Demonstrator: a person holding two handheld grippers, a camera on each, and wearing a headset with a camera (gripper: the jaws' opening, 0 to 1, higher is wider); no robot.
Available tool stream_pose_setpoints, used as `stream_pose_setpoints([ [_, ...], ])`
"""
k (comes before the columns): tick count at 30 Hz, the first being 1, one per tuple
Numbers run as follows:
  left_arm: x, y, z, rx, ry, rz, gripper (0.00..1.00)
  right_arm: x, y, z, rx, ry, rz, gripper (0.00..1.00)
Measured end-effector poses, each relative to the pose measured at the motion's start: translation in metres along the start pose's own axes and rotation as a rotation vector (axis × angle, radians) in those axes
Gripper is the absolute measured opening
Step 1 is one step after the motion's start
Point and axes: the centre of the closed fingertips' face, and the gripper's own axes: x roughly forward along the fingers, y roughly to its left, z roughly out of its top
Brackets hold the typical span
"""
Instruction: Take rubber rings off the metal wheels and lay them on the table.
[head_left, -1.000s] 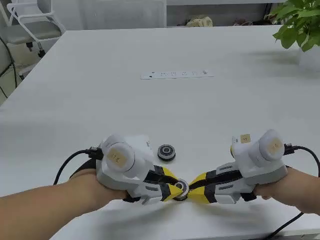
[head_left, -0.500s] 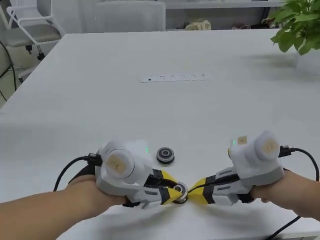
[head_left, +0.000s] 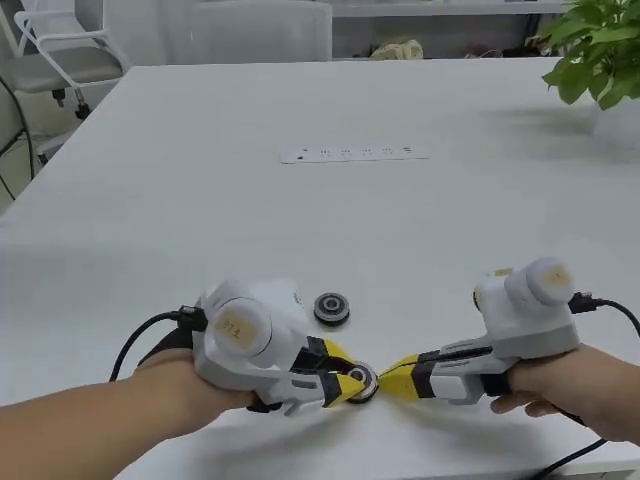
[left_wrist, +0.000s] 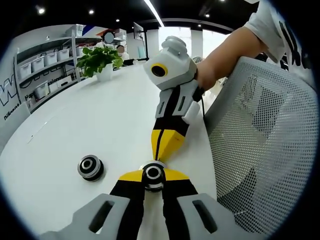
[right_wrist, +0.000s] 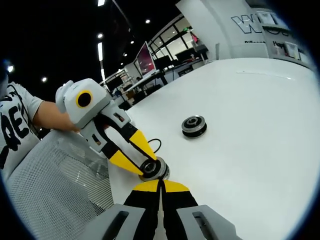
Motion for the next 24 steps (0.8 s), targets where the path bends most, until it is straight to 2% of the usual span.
stream_pose_setpoints([
  [16, 0.0005, 0.0001, 0.0, -0.002, 0.001, 0.009, 0.07, -0.0005, 0.0001, 0.0068, 0.054, -0.051, 0.011, 0.0],
  [24, 0.0007, -0.0001, -0.0002, -0.001, 0.006, 0.012, 0.07, -0.0007, 0.0017, 0.0074, 0.067, -0.054, 0.017, 0.0],
])
